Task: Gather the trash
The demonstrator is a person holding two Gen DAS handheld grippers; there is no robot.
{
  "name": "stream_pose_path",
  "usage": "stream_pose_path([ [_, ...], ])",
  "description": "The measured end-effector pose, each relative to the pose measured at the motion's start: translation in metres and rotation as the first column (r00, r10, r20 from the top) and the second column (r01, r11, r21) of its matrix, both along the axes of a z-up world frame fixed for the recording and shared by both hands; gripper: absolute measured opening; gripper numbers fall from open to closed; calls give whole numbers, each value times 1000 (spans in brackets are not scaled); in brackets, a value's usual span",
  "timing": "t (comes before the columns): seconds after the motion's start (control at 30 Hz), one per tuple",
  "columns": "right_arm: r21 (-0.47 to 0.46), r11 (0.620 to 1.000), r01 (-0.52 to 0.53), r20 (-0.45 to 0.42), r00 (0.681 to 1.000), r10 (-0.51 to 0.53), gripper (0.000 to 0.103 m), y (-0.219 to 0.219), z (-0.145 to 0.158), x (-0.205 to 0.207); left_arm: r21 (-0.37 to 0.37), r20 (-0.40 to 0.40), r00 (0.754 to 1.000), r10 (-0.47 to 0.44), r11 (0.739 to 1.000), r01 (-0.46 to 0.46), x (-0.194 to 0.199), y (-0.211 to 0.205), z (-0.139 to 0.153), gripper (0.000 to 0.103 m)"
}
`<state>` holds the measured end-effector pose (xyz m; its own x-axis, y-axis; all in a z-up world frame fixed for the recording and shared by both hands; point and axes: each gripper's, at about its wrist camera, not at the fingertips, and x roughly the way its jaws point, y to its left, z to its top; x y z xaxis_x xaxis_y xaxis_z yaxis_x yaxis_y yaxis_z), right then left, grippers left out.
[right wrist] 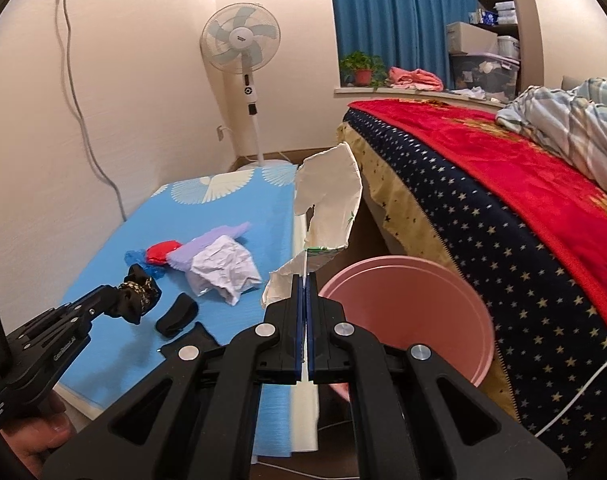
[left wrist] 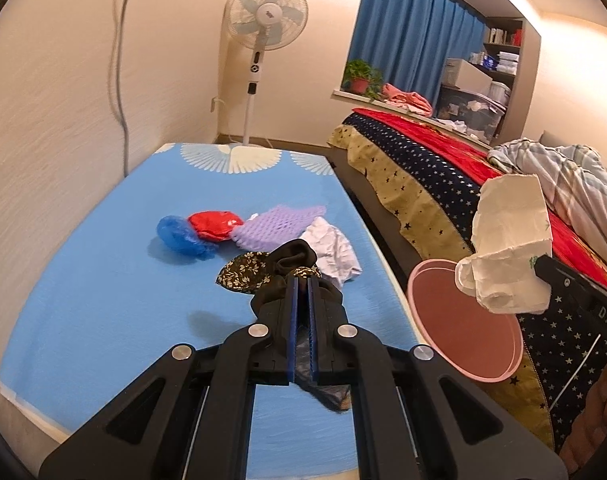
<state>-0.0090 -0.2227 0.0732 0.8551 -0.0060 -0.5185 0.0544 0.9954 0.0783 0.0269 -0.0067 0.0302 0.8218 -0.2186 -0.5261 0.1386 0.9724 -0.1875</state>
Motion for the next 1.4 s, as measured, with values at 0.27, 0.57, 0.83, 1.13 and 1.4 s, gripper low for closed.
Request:
stream_pose_path([
  [0.27,4,996,87,-6,996,-87,2,-30,5,1,-5,24,997,-72,997,72,3,-28,1,4],
  [0.57,-23,987,158,-15,987,-158,2,-52,5,2,-6,45,983,-177,984,177,7,-73,0,4],
  [0.83,-26,976,216,-32,976,-216,2,-74,2,4,-11,46,965,-259,966,260,15,-113,-4,4],
  [1.13,-21,959,283,-56,957,-284,1,-96,-6,6,-20,29,947,-319,947,320,24,-149,-14,4],
  [1.4,-2,948,317,-71,946,-317,1,-110,-10,5,-16,5,936,-352,936,352,30,-171,-23,4],
])
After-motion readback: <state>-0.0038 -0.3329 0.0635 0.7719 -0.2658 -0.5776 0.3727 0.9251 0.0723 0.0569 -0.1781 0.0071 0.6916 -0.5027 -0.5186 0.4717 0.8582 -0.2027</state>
